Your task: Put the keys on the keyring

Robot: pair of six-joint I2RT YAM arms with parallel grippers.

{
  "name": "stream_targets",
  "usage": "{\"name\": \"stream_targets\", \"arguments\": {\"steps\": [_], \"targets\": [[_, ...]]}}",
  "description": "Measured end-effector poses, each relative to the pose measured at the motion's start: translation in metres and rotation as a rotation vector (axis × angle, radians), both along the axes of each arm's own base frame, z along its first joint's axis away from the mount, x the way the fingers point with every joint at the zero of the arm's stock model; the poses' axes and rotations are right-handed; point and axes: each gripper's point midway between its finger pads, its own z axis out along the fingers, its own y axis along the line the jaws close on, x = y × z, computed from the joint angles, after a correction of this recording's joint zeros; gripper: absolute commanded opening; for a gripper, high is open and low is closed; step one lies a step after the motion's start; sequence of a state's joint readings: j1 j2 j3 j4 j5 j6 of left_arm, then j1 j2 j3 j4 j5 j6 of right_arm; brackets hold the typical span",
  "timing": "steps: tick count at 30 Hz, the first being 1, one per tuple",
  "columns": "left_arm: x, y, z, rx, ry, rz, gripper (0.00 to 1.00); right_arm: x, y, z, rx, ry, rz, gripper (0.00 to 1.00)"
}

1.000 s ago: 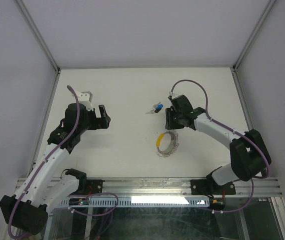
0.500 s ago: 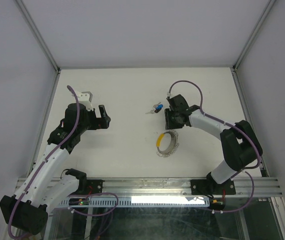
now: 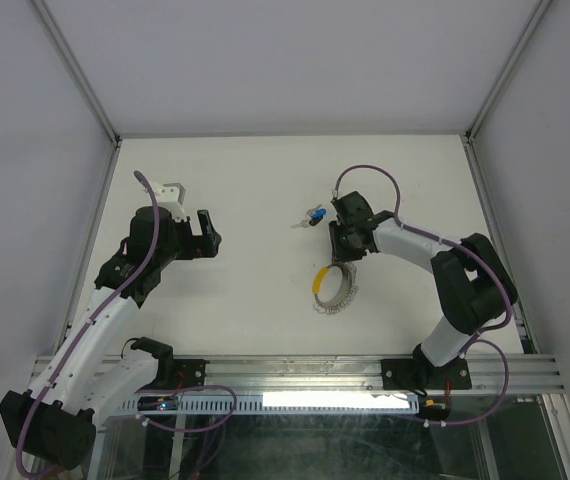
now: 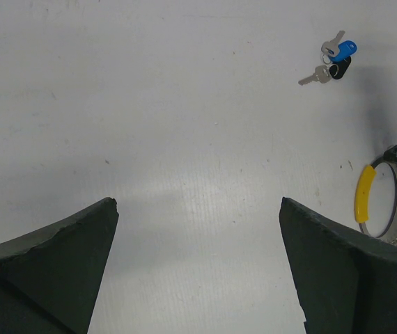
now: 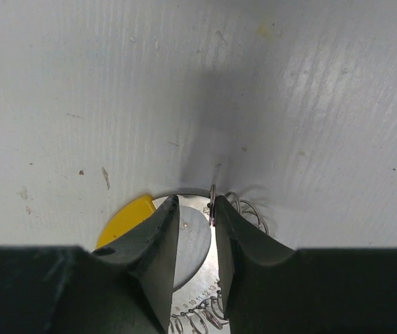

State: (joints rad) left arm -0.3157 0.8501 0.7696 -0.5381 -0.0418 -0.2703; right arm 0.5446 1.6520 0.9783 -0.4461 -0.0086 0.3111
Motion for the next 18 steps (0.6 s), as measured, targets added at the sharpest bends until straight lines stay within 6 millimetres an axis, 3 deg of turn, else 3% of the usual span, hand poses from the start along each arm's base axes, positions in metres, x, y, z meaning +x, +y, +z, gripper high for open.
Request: {"name": "stream_targets", "arguments": {"steps": [10,14,18], "targets": [[0.0000,0.0001,0.0000,0.000,0.000,0.000,0.97,0.0004,-0.0006,-0.0003,-0.003,-0.002,-0.002,0.12],[0.0000,0.0001,-0.0001,0.001,0.000,0.000,0.97,0.0012,-0.0020,-0.0005,-0.010,-0.005,-0.006,0.11],[0.0000,0.0001,0.0000,0.000,0.000,0.000,0.97,0.0027,-0.0044,-0.0006,-0.023,-0.013,-0.012,0.16]]}}
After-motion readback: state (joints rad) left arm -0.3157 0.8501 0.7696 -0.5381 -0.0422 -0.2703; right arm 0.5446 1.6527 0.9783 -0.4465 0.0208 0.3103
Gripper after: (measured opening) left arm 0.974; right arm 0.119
